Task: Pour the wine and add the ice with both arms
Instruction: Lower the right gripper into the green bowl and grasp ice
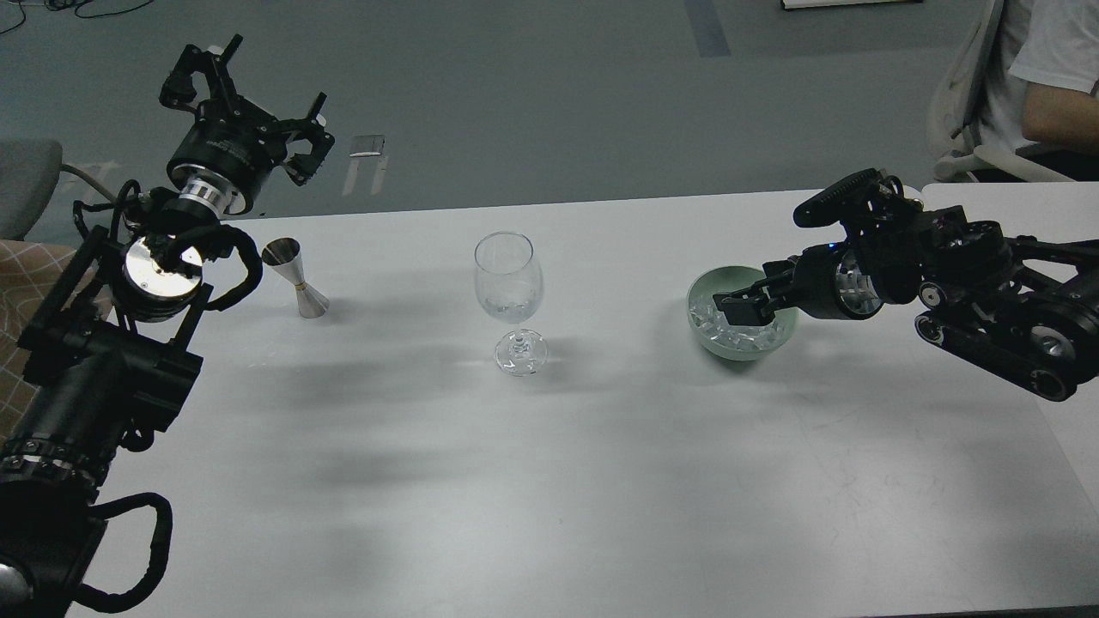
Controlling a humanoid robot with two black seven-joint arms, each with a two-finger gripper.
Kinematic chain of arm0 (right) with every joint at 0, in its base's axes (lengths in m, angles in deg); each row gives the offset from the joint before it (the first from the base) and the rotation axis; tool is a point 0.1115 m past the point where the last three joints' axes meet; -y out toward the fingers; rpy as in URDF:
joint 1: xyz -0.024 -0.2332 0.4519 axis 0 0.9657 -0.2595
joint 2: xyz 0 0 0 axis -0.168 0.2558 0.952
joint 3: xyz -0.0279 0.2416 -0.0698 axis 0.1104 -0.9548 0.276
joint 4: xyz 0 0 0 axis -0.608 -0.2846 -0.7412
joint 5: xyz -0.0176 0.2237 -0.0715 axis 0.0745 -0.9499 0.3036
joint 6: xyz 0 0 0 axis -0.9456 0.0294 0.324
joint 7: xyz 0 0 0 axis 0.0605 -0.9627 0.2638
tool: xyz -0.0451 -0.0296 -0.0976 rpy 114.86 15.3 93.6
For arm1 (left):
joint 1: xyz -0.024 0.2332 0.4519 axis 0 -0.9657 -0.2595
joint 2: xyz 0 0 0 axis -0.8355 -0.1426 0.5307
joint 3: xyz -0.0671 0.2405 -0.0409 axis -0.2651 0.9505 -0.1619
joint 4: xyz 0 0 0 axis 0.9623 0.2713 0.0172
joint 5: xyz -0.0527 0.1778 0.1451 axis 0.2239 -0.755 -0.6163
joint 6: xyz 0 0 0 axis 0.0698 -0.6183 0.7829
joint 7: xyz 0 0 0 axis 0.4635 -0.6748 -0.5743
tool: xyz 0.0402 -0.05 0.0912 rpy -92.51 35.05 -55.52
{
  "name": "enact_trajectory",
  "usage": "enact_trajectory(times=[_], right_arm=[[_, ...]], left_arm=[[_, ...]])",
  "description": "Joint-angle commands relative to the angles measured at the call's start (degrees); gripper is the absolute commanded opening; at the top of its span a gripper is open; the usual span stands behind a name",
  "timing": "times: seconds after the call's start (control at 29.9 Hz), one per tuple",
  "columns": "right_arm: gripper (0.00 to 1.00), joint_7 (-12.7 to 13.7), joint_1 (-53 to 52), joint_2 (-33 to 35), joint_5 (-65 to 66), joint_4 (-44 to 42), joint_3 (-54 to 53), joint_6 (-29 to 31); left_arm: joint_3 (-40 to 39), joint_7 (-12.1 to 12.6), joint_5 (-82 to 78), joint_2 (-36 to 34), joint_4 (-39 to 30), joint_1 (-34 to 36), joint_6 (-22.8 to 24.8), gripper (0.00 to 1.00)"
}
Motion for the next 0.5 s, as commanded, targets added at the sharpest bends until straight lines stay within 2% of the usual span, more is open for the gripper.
enact_trajectory(times=[0.0,0.13,0.27,0.33,0.47], right_arm=[[0.86,0.01,0.48,-0.01,0.00,-0.47,0.15,-0.18],[0.84,0.01,0.74,-0.10,-0.09,-0.47,0.15,-0.18],[0.77,0.01,1.36,-0.10,0.00,-0.47,0.24,-0.18],[0.68,0.09,1.88,-0.53,0.09,-0.56,0.59,-0.18],[0.62,1.06,1.97,-1.07,1.41,-0.47,0.77,-0.35]], left_arm=[[0.01,0.00,0.00,0.09,-0.01,-0.03,0.00,0.97],[0.01,0.00,0.00,0.09,-0.01,-0.03,0.00,0.97],[0.01,0.00,0.00,0.09,-0.01,-0.38,0.00,0.97],[0.01,0.00,0.00,0.09,-0.01,-0.38,0.00,0.97],[0.01,0.00,0.00,0.09,-0.01,-0.73,0.00,0.97]])
